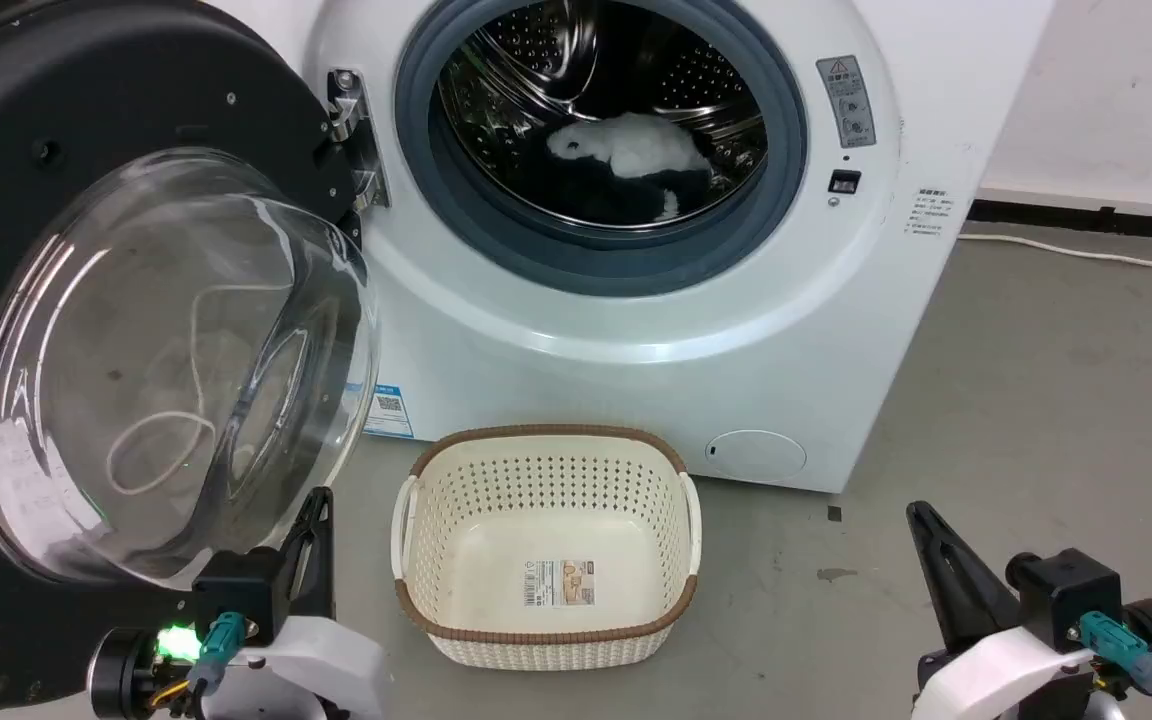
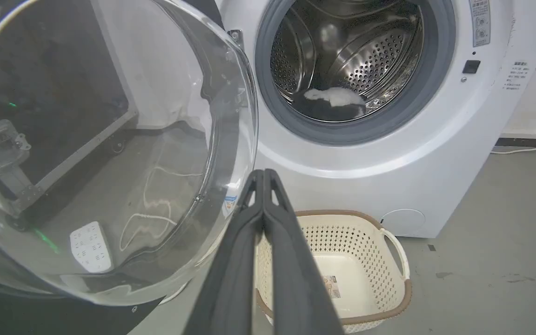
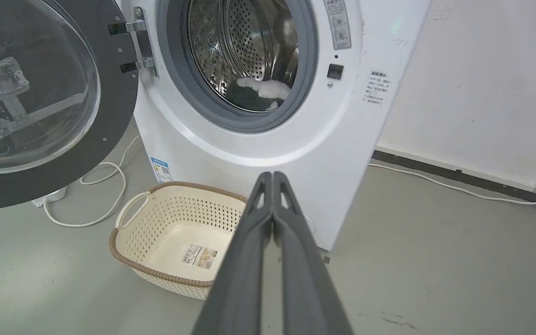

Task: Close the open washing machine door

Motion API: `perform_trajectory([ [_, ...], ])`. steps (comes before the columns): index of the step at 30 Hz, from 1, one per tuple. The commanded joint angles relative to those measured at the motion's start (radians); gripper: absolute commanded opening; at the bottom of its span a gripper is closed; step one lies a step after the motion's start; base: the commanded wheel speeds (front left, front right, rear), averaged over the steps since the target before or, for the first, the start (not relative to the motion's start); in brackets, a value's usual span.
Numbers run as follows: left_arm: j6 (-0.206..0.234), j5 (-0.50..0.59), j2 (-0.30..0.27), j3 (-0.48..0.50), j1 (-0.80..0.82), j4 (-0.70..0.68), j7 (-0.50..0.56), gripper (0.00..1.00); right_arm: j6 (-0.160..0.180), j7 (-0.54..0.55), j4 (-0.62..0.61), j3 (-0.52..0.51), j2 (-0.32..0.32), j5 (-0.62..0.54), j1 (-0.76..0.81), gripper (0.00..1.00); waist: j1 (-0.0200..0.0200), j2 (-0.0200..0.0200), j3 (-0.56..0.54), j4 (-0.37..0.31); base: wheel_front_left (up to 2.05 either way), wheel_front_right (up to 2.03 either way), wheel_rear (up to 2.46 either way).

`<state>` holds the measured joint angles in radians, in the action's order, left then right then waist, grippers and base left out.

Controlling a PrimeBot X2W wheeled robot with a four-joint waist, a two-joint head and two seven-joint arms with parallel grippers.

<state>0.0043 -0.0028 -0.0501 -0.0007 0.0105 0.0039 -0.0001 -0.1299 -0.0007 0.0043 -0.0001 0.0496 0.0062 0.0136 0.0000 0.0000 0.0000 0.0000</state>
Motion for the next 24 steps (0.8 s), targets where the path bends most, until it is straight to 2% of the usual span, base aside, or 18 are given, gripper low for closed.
perform_trajectory([
  [1,-0.004,0.003,0.000,0.001,-0.010,-0.004,0.000,0.00,-0.001,0.001,-0.004,0.000,0.001,-0.006,-0.014,0.00,0.0000,0.0000,0.000,0.000,0.00,0.00,0.00],
  [24,-0.004,0.003,0.000,0.001,-0.010,-0.004,0.000,0.00,-0.001,0.001,-0.004,0.000,0.001,-0.006,-0.014,0.00,0.0000,0.0000,0.000,0.000,0.00,0.00,0.00],
])
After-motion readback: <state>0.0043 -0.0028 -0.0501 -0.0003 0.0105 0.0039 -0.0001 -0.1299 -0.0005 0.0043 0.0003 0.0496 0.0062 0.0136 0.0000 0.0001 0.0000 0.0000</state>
